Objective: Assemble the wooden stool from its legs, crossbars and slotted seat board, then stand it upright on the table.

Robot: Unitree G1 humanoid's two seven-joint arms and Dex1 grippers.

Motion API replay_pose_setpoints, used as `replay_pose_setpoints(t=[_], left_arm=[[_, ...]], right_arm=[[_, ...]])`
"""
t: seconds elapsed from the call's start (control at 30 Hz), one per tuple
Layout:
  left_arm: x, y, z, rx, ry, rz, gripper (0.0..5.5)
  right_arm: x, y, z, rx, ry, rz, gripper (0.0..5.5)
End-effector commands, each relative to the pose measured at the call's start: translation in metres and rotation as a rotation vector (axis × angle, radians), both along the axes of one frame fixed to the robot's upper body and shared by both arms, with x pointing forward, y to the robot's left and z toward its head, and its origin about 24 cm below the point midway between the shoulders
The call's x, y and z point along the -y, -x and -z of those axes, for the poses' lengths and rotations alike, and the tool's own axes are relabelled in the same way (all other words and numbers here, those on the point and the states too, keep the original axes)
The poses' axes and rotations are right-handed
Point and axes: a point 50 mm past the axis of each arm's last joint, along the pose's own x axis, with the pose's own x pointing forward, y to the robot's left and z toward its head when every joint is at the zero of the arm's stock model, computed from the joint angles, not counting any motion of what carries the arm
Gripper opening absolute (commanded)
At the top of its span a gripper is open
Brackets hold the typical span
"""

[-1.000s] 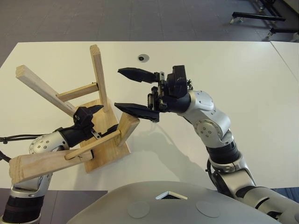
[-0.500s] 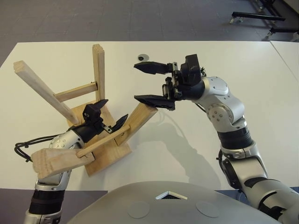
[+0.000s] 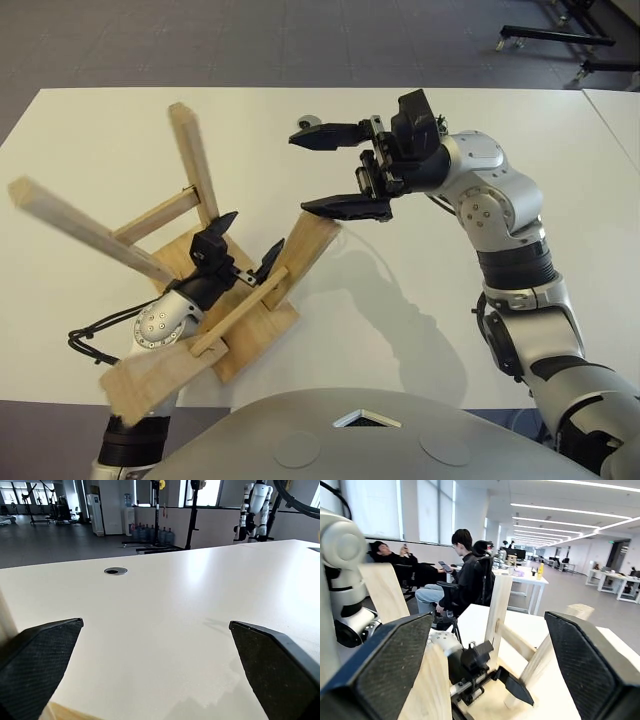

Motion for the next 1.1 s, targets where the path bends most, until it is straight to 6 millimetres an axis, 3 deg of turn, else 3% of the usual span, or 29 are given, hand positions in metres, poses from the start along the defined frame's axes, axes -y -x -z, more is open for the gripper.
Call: replay_pose_setpoints(t=[0.03, 0.2, 0.3, 0.43, 0.7, 0.93, 1.1], left_arm=[[-0.004, 0.002, 0.013, -0.054, -0.01, -0.037, 5.4], [-0.006, 0.001, 0.01, -0.017, 0.004, -0.075, 5.4], [-0.008, 0.001, -0.009, 0.062, 0.041, -0.106, 5.4], [-0.009, 0.001, -0.028, 0.134, 0.067, -0.126, 5.4], [-0.007, 0.001, -0.039, 0.174, 0.106, -0.137, 5.4], [0.0, 0.023, -0.074, 0.28, 0.268, -0.031, 5.4], [-0.007, 0.042, -0.083, 0.296, 0.323, -0.014, 5.4]], right_arm=[[-0.004, 0.007, -0.033, 0.036, -0.089, -0.046, 4.11], [0.002, 0.006, -0.044, 0.004, -0.142, -0.052, 4.11], [0.012, -0.004, -0.044, -0.037, -0.159, -0.012, 4.11], [0.024, -0.016, -0.027, -0.088, -0.115, 0.042, 4.11], [0.031, -0.033, 0.016, -0.122, 0.039, 0.124, 4.11], [0.035, -0.033, 0.021, -0.123, 0.085, 0.113, 4.11], [0.032, -0.028, 0.016, -0.142, 0.083, 0.049, 4.11]])
